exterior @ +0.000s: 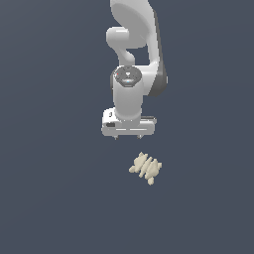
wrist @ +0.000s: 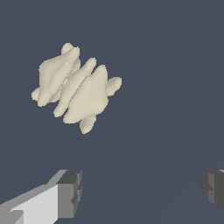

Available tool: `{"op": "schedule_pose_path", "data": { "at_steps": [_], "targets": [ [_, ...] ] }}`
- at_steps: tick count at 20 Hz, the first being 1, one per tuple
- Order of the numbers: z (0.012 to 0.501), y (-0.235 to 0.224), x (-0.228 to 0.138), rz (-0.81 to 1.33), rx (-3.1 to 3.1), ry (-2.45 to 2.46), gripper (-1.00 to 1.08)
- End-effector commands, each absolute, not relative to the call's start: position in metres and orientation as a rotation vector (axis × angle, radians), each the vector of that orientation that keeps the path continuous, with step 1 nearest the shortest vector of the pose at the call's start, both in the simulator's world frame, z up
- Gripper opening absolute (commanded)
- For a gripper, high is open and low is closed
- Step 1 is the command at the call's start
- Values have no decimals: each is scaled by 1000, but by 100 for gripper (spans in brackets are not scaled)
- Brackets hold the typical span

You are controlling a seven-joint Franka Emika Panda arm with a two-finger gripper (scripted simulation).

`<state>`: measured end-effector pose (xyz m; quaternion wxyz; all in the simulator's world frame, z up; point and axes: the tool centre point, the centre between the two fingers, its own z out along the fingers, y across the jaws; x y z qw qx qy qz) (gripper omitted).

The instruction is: Pick up the object and move it to a goal position.

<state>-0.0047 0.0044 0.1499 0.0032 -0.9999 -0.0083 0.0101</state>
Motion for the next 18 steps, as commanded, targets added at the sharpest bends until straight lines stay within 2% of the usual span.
{"op": "schedule_pose_path", "data": {
  "at_steps": [1,18],
  "targets": [
    [150,4,-5,32,-3135,-26,108],
    [138,22,-3,27,-3093,-45,108]
  ]
}}
